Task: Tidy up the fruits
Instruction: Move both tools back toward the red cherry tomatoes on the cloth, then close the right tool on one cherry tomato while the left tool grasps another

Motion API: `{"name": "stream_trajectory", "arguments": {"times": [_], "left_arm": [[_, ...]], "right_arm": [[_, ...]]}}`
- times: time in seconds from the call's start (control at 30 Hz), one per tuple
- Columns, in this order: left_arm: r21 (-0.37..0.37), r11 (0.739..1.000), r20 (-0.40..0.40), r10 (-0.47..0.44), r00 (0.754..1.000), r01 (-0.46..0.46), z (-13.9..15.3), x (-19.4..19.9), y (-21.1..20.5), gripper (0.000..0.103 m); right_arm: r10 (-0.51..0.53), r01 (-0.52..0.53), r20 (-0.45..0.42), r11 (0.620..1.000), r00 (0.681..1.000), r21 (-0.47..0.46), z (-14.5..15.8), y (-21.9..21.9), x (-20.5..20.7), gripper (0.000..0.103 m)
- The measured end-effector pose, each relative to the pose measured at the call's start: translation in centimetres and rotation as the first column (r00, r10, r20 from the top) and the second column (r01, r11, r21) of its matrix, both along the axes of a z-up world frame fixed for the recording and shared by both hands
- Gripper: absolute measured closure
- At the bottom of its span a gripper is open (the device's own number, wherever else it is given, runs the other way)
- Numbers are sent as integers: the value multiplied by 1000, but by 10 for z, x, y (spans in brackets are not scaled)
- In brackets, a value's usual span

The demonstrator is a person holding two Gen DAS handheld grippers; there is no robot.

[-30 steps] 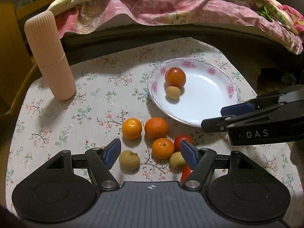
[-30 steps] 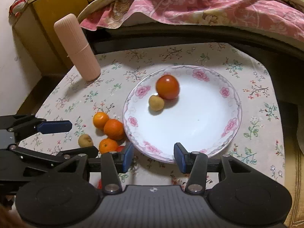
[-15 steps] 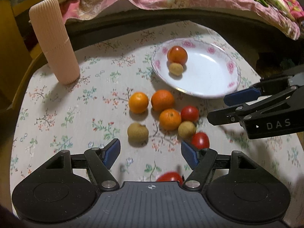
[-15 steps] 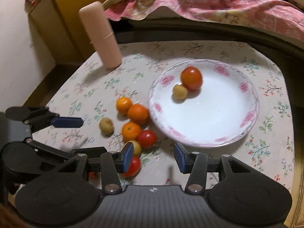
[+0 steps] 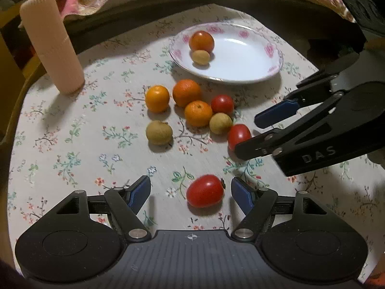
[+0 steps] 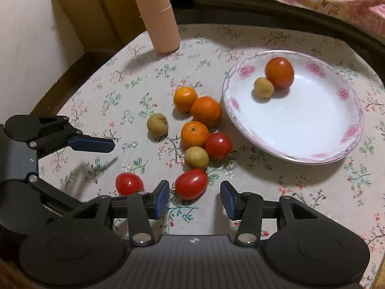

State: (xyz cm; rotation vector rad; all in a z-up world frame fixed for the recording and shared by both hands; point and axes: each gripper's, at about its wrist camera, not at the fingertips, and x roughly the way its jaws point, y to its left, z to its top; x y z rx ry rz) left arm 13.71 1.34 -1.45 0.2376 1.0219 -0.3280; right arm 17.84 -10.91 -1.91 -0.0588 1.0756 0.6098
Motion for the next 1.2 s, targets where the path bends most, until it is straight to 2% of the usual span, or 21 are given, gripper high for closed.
{"name": "stream_trajectory", "arguments": {"times": [0.13,0.33,0.43,0.5,0.8,1.2], "left_arm": [[0,1000,-21,-8,1000,8,-3,0,1,23],[0,1000,-21,-16,1000,16,-3,0,1,23],[5,1000,-19,-20,1000,20,-4,0,-1,24],[8,1000,-21,-23,1000,23,-6,-1,-1,25],[-24,998,-34,-59,998,58,-9,0,-7,46],[-14,998,-32,-61,998,61,-11,3,-6,45]], "right_arm": [[11,-11,-13,1000,1000,-9,-6,6,0,55],[33,-32,22,999,999,-27,-8,17,1,55],[26,-25,25,999,999,-47,-7,18,1,62],[32,-31,26,998,999,-55,-7,16,0,63],[39,-38,6,998,999,-53,-4,5,-3,65],[33,-34,-17,998,999,-47,-5,-6,-3,65]]}}
